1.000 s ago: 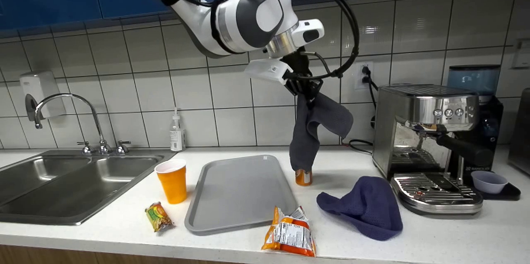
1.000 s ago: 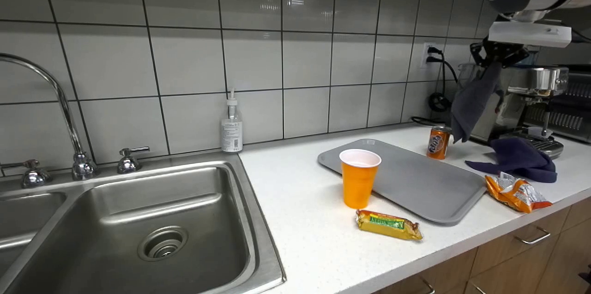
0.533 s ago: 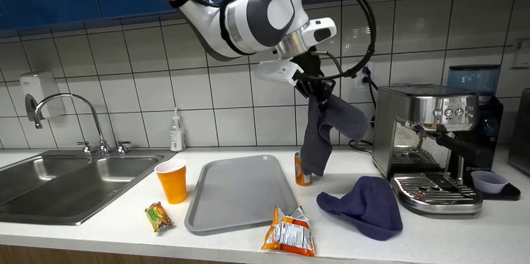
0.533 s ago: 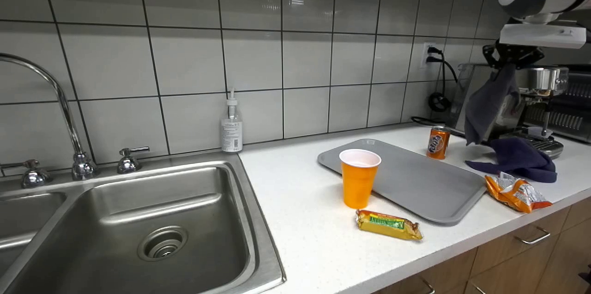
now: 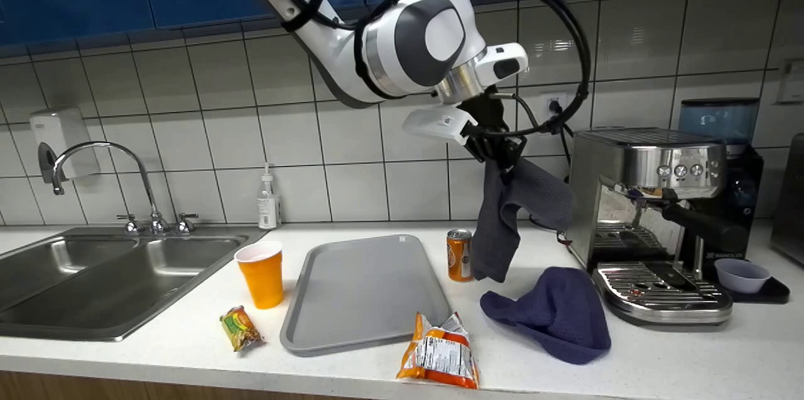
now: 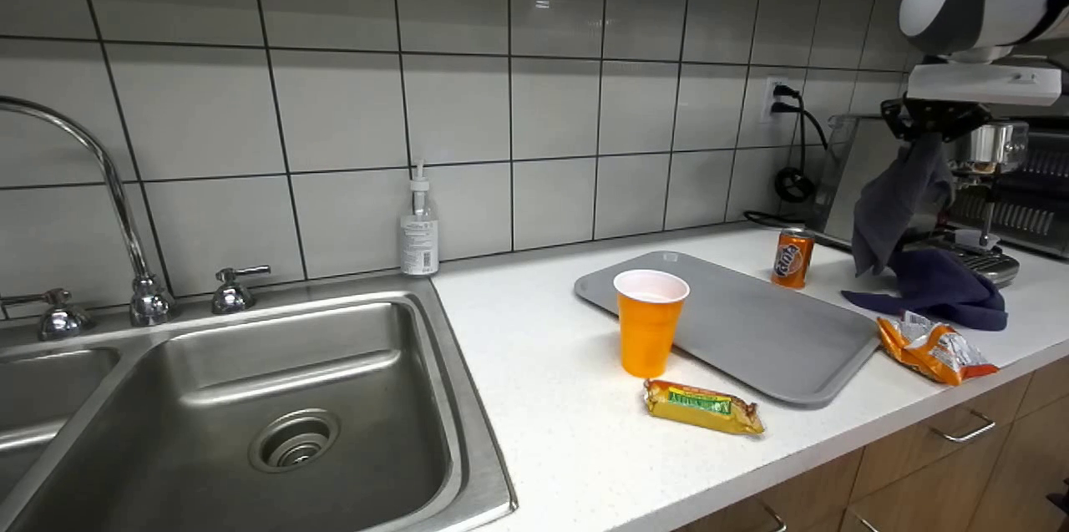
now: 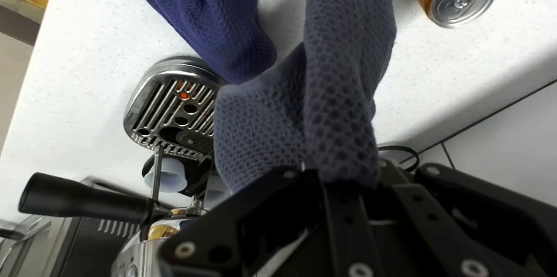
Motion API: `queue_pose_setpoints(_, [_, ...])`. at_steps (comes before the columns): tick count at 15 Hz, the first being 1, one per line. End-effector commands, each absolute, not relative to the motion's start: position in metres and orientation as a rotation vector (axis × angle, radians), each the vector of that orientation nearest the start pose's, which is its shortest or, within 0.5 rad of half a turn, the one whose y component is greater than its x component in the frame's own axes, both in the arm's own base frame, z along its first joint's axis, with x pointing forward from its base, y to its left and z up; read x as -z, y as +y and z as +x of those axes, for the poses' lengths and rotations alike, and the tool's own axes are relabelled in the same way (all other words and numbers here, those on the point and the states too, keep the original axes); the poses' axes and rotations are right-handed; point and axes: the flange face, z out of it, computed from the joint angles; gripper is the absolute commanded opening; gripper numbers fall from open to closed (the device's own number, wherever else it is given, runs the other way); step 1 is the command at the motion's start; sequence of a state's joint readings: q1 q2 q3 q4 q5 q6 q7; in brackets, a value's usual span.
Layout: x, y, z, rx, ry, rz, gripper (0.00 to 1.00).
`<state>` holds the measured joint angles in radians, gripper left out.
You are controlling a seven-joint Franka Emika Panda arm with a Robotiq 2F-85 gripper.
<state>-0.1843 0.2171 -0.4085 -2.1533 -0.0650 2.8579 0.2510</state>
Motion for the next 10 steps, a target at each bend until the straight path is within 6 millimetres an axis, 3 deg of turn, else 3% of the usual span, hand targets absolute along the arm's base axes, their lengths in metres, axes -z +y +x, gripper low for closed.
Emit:
queue_pose_setpoints(1, [-0.357, -0.341, 0.516, 0.772, 1.239, -3.014, 0.02])
queue_pose_setpoints(10, [-0.326, -0.362, 0.514, 0.683, 1.303, -3.024, 0.02])
